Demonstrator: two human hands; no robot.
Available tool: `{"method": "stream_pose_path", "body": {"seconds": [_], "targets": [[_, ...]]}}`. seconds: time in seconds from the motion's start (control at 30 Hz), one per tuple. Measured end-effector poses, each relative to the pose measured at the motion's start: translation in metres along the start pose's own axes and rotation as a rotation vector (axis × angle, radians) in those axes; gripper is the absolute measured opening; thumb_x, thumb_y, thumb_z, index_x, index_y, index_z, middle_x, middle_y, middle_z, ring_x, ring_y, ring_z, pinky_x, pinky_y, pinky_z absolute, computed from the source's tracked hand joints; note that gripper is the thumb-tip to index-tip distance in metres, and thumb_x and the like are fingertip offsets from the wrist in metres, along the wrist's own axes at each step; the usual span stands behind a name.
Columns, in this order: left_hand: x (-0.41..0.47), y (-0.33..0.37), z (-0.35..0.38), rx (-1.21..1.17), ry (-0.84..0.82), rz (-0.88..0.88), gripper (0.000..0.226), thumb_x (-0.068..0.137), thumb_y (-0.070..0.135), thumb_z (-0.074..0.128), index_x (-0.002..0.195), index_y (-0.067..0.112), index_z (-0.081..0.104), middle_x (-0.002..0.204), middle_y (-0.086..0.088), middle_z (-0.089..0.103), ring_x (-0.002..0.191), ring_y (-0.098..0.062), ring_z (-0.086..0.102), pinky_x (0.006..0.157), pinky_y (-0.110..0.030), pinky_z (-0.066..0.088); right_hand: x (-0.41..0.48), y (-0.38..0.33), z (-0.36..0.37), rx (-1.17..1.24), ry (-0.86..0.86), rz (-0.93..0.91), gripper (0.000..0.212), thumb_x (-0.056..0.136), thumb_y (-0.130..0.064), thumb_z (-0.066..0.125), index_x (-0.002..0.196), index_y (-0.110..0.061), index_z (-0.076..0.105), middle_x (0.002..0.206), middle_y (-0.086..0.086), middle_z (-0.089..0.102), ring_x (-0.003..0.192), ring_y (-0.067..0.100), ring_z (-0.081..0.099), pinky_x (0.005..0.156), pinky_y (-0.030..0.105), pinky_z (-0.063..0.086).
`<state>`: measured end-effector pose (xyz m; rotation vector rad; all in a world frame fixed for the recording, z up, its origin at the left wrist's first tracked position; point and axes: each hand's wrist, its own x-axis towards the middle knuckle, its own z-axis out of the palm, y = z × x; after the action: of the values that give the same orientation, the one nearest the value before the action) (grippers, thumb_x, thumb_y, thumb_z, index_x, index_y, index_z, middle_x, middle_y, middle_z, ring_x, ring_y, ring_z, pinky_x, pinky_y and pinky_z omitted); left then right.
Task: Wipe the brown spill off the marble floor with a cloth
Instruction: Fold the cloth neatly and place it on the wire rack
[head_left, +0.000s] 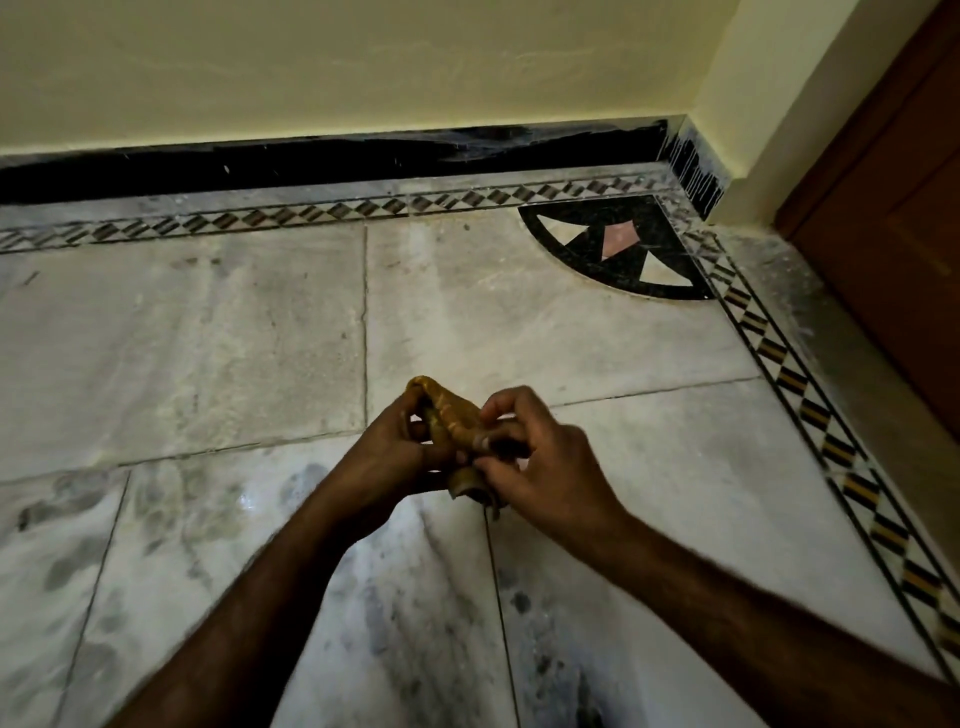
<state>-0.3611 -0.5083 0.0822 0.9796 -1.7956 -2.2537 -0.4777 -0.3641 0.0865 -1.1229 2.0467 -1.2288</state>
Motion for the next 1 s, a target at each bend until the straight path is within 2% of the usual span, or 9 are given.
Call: {"method": "stream_pose_path", "body": {"seconds": [0.1, 0.2, 0.3, 0.37, 0.43, 0.53, 0.67, 0.87, 1.0], "targets": [[-0.002, 0.003, 0.003, -0.046, 0.008, -0.002, 0.021, 0.089, 0.001, 0.065, 0.107, 0.008, 0.056, 0.094, -0.016, 0.068, 0.078, -0.028, 0.071, 0.07, -0.037, 0.058, -0.008, 0.001, 0.013, -0.161, 0.032, -0.085, 0.039, 0.091, -0.014, 0.067, 0.112, -0.038, 0.045, 0.102, -0.002, 0.073, 0.086, 0.013, 0.071, 0.073, 0.033, 0.061], [-0.006, 0.003, 0.003, -0.022, 0.026, 0.011, 0.026, 0.094, 0.008, 0.06, 0.119, 0.016, 0.059, 0.1, -0.013, 0.071, 0.084, -0.028, 0.072, 0.072, -0.038, 0.06, -0.014, 0.004, 0.015, -0.155, -0.027, -0.161, 0.039, 0.09, -0.014, 0.069, 0.115, -0.036, 0.048, 0.107, -0.009, 0.069, 0.094, 0.006, 0.067, 0.079, 0.024, 0.058], [-0.01, 0.002, 0.004, 0.036, 0.032, 0.076, 0.053, 0.091, 0.0, 0.064, 0.129, 0.035, 0.055, 0.102, -0.016, 0.072, 0.082, -0.029, 0.074, 0.063, -0.036, 0.057, -0.016, 0.002, 0.011, 0.101, -0.062, -0.074, 0.029, 0.091, -0.021, 0.074, 0.111, -0.032, 0.057, 0.102, -0.015, 0.072, 0.094, -0.005, 0.07, 0.079, 0.013, 0.055], [-0.01, 0.003, 0.003, 0.026, -0.002, 0.102, 0.066, 0.086, 0.001, 0.066, 0.138, 0.038, 0.049, 0.101, -0.018, 0.071, 0.077, -0.033, 0.073, 0.058, -0.035, 0.056, -0.006, 0.005, 0.005, 0.301, 0.131, 0.087, 0.023, 0.089, -0.034, 0.075, 0.108, -0.031, 0.061, 0.098, -0.011, 0.075, 0.092, 0.001, 0.072, 0.076, 0.02, 0.056], [-0.01, 0.008, 0.001, 0.018, -0.029, 0.102, 0.077, 0.082, 0.004, 0.069, 0.143, 0.042, 0.043, 0.106, -0.017, 0.071, 0.08, -0.032, 0.074, 0.059, -0.035, 0.057, 0.011, 0.018, -0.002, 0.453, 0.225, 0.292, 0.049, 0.076, -0.054, 0.075, 0.118, -0.034, 0.061, 0.115, -0.009, 0.07, 0.11, 0.008, 0.066, 0.088, 0.025, 0.052], [-0.013, 0.019, 0.0, -0.05, -0.112, 0.098, 0.08, 0.078, 0.003, 0.071, 0.139, 0.048, 0.045, 0.115, -0.02, 0.071, 0.098, -0.043, 0.072, 0.075, -0.048, 0.06, 0.024, 0.031, -0.006, 0.732, 0.037, 0.505, 0.094, 0.063, -0.079, 0.075, 0.141, -0.033, 0.051, 0.141, -0.002, 0.06, 0.132, 0.021, 0.054, 0.114, 0.048, 0.039], [-0.015, 0.019, -0.006, -0.103, -0.158, 0.078, 0.086, 0.083, -0.01, 0.069, 0.137, 0.052, 0.046, 0.123, -0.02, 0.069, 0.108, -0.044, 0.068, 0.084, -0.05, 0.06, 0.021, 0.031, -0.005, 1.312, -0.155, 0.577, 0.065, 0.092, -0.053, 0.059, 0.14, -0.008, 0.058, 0.139, 0.02, 0.062, 0.124, 0.034, 0.062, 0.106, 0.049, 0.05], [-0.014, 0.001, -0.021, -0.015, -0.016, -0.006, 0.092, 0.086, -0.006, 0.07, 0.144, 0.056, 0.033, 0.117, -0.017, 0.073, 0.101, -0.037, 0.073, 0.079, -0.051, 0.061, 0.031, 0.035, 0.0, 0.726, -0.049, 0.452, 0.025, 0.099, -0.023, 0.061, 0.124, -0.017, 0.062, 0.121, 0.01, 0.073, 0.109, 0.027, 0.072, 0.087, 0.047, 0.06], [-0.004, -0.009, -0.018, 0.005, 0.016, -0.006, 0.089, 0.088, -0.003, 0.069, 0.139, 0.061, 0.033, 0.112, -0.012, 0.075, 0.097, -0.032, 0.075, 0.08, -0.052, 0.062, 0.035, 0.035, 0.004, 0.41, -0.039, 0.332, 0.031, 0.098, -0.027, 0.066, 0.126, -0.031, 0.054, 0.12, -0.007, 0.071, 0.109, 0.012, 0.07, 0.094, 0.043, 0.06]]}}
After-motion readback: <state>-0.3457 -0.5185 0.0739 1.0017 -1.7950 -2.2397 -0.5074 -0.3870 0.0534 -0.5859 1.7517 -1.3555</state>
